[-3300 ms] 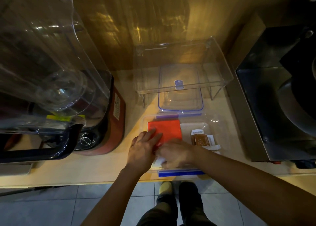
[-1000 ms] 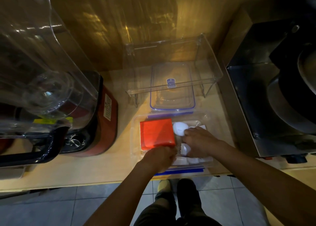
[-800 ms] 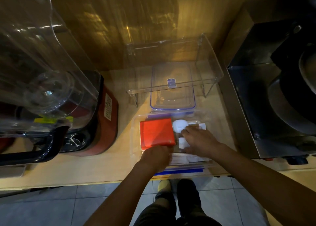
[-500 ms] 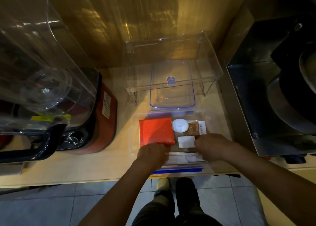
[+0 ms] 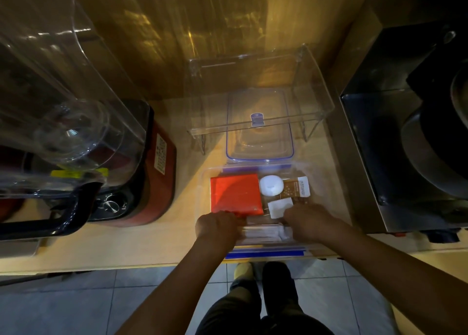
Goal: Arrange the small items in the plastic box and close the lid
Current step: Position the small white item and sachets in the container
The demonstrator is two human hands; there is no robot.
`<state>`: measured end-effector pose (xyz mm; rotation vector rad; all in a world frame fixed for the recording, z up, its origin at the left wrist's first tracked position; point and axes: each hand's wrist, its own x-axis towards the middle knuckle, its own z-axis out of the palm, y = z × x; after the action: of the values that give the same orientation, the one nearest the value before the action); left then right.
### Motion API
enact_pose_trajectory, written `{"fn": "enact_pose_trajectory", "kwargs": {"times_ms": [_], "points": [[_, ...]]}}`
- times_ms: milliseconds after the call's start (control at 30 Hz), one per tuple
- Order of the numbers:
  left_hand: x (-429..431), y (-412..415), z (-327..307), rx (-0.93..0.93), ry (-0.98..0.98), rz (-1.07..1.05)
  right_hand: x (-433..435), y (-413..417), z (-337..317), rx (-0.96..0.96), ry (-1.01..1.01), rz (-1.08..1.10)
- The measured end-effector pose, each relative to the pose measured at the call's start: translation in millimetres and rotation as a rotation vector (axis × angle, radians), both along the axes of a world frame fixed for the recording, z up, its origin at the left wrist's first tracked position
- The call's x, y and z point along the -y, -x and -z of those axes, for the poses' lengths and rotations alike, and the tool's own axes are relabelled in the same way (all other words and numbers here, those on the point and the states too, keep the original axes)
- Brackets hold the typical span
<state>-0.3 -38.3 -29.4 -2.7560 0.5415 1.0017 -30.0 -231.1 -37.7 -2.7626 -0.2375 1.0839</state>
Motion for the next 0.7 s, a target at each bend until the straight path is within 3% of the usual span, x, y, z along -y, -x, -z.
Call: {"fn": "enact_pose_trajectory", "kwargs": {"times_ms": [100,233,367,500,700], "points": [[1,0,0,-0.014,-0.015,0.025,-3,1,2,-0.075,0.052,0.031],[1,0,0,-0.035,-0.013,0.085,-12,0,4,-0.176,-0.106,0.183],[-5,-3,0,-0.038,0.145,0.180,-9,-4,5,-0.211,-0.186,0.339],[1,-1,-1,-0.005,0.295,0.279,-6,-10,3,-0.226,-0.148,0.355],[2,-1,4,-0.050,0.035,0.149,-10,-7,1,-0.210,-0.121,0.348]]}}
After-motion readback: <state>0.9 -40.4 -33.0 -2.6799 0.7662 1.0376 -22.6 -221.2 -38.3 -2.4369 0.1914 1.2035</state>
